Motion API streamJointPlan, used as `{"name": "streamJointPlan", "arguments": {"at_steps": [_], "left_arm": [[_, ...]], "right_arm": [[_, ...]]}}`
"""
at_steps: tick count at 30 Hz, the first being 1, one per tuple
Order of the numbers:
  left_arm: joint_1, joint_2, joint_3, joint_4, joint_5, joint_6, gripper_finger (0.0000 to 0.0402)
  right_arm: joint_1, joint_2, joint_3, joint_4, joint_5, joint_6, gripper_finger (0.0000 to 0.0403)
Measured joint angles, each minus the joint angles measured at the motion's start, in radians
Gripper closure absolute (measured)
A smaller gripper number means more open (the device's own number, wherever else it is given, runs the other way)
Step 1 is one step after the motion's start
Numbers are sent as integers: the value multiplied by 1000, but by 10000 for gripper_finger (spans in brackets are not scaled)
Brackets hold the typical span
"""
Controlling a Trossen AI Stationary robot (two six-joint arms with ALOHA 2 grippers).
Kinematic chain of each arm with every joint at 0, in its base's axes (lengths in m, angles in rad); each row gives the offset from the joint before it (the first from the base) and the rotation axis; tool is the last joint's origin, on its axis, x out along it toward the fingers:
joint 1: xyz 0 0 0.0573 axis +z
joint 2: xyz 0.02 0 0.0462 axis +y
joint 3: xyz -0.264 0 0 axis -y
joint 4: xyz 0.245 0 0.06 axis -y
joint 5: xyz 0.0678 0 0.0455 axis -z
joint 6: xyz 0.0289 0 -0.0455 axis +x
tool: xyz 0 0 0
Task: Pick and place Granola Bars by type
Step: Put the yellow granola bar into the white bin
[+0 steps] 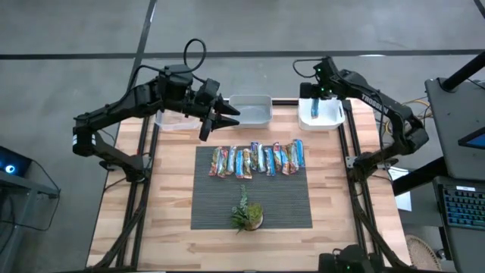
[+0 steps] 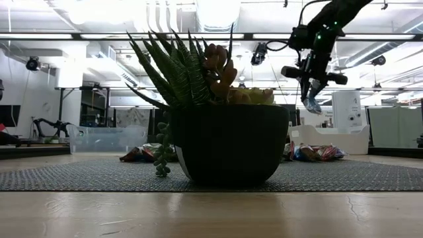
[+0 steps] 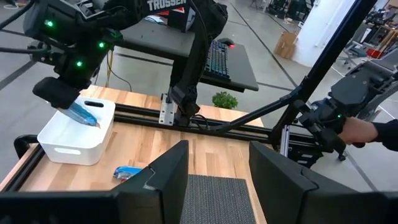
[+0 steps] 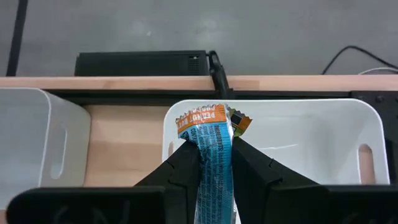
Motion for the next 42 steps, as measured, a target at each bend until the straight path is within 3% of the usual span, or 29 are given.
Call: {"name": "streamJointPlan", "arguments": {"at_steps": [19, 34, 42], "left_arm": [[0, 0, 0, 0, 0, -27, 250], [1, 0, 0, 0, 0, -45, 250], [1, 0, 0, 0, 0, -45, 250]], "right_arm": [[-17, 217, 0, 10, -36, -16, 335], [-18, 229, 0, 76, -59, -16, 334], [-16, 237, 0, 75, -80, -15, 280]]}}
